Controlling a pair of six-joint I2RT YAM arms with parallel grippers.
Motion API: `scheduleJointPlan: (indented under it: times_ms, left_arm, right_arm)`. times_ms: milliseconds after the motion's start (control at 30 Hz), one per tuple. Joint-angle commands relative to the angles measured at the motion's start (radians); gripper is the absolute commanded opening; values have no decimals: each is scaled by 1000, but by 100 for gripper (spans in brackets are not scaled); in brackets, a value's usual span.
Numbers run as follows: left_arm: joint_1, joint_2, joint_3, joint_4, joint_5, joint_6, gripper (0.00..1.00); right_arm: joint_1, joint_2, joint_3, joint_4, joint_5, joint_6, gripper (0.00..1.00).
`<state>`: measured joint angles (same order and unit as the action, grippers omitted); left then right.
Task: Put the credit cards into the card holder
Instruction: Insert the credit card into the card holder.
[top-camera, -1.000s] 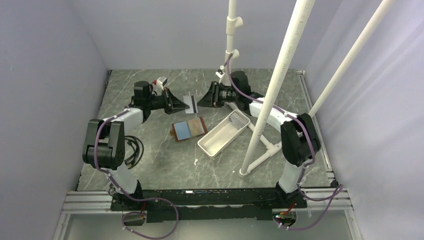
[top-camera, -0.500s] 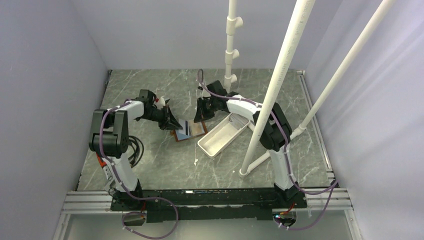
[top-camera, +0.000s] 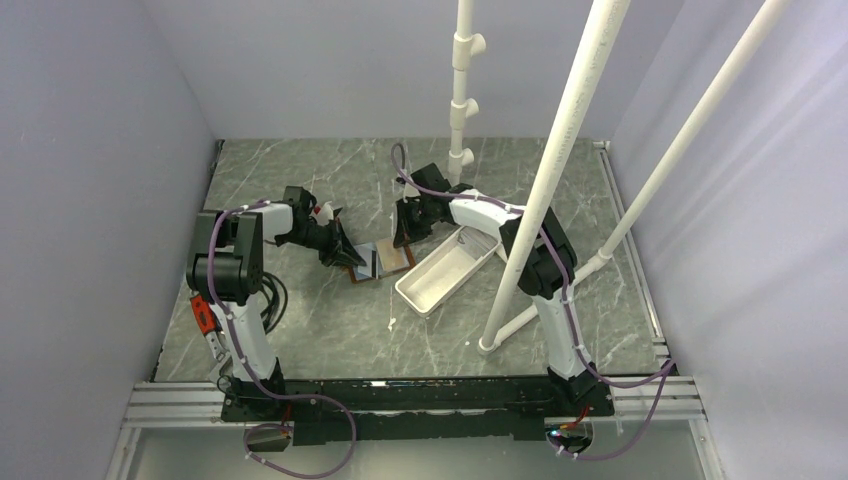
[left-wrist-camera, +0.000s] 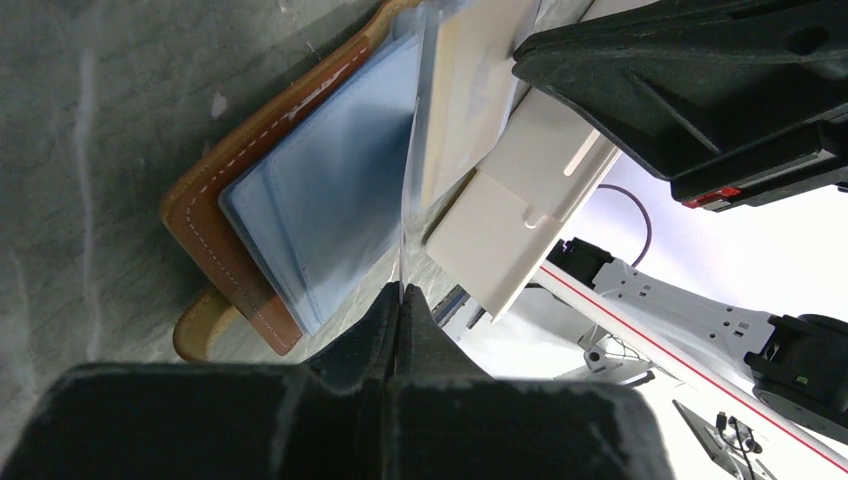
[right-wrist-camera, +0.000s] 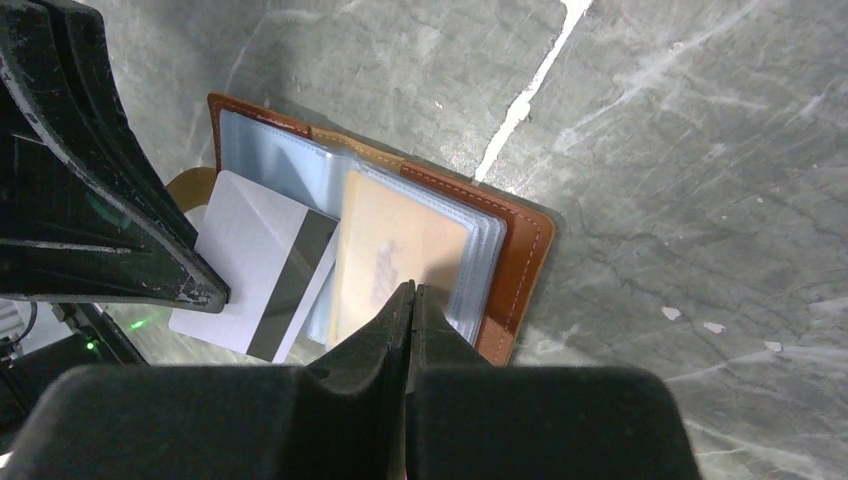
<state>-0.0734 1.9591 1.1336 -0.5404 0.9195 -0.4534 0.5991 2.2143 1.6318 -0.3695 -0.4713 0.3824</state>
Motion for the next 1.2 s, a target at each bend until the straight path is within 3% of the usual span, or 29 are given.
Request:
scheduleJointPlan:
  times_ms: [0,433,1167]
  left_arm:
    - [-6,-17,12,17,4,16,0]
    - [-9,-102,-28,82,13,-6,0]
    - [-22,-18,-12,67,2,-7,0]
  right_arm:
    - [1,19,46,-14,30,-30,0]
    - [-2,33,46,-18,30,-34,0]
    - [-2,35,45,-23,41,-37,0]
